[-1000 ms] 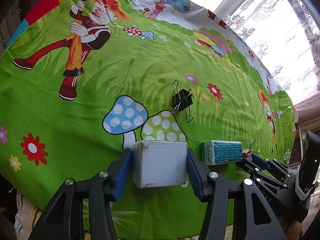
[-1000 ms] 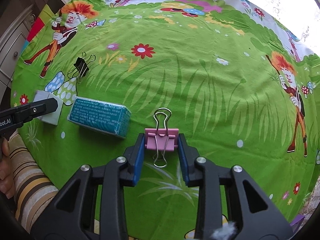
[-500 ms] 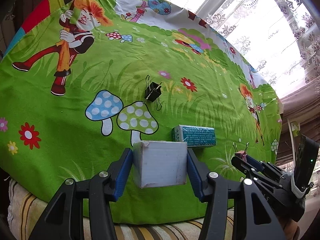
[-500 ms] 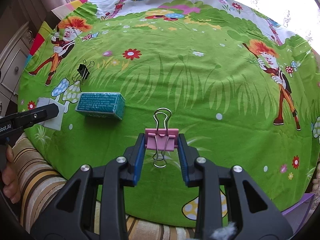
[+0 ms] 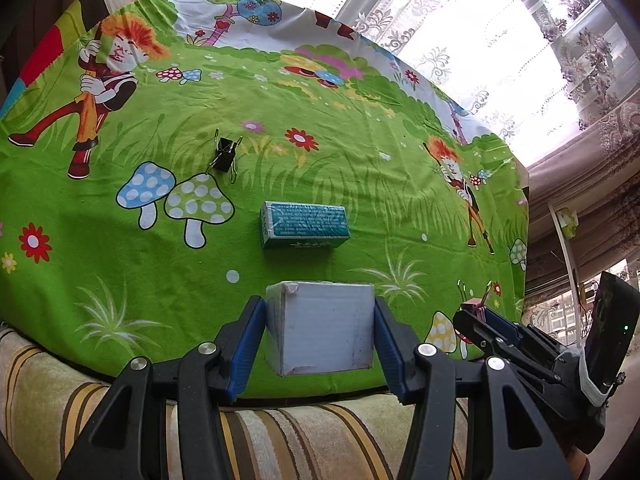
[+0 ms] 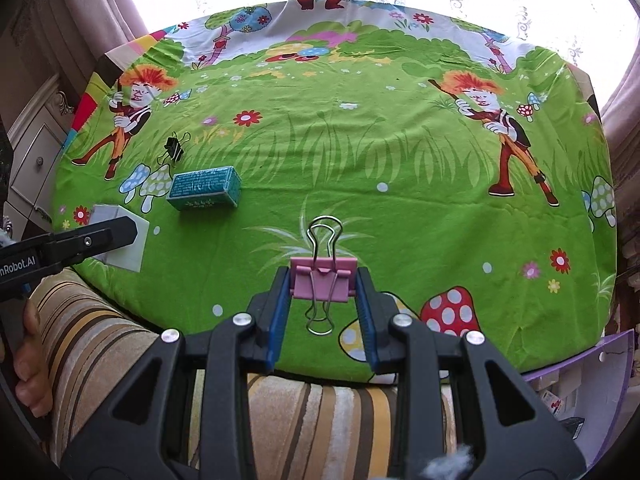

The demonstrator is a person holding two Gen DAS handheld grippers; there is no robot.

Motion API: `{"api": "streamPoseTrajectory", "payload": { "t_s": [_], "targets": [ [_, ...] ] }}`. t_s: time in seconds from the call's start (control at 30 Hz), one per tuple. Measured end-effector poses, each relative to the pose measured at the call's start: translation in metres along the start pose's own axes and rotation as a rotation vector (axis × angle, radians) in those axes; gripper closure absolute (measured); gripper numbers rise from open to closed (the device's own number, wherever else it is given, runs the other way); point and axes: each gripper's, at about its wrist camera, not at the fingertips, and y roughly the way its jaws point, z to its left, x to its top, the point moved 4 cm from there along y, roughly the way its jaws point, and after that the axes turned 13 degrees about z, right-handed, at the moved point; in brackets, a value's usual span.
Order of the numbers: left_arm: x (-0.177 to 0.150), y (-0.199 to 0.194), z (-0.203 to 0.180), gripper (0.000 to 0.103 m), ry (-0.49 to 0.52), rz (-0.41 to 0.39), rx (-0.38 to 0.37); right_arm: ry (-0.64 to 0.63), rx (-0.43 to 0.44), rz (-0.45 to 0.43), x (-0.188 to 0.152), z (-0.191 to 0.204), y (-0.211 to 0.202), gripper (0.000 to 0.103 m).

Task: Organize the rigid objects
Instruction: 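Carry the cube and pink clip over the storage box and release them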

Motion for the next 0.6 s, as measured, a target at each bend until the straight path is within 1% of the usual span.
{"api": "streamPoseTrajectory", "payload": {
  "t_s": [0.3,0.6],
  "targets": [
    [-0.025,0.004,-0.049,0.049,0.094,0.026,-0.028,0.063,-0.002,-0.055,-0.043,-0.028,-0.036,0.067],
    [-0.058,0.016,-0.114,0.049,0.234,0.081,-0.058,0.175,-0.022,-0.114,-0.088,-0.080,-0.073,0.067]
  ]
}}
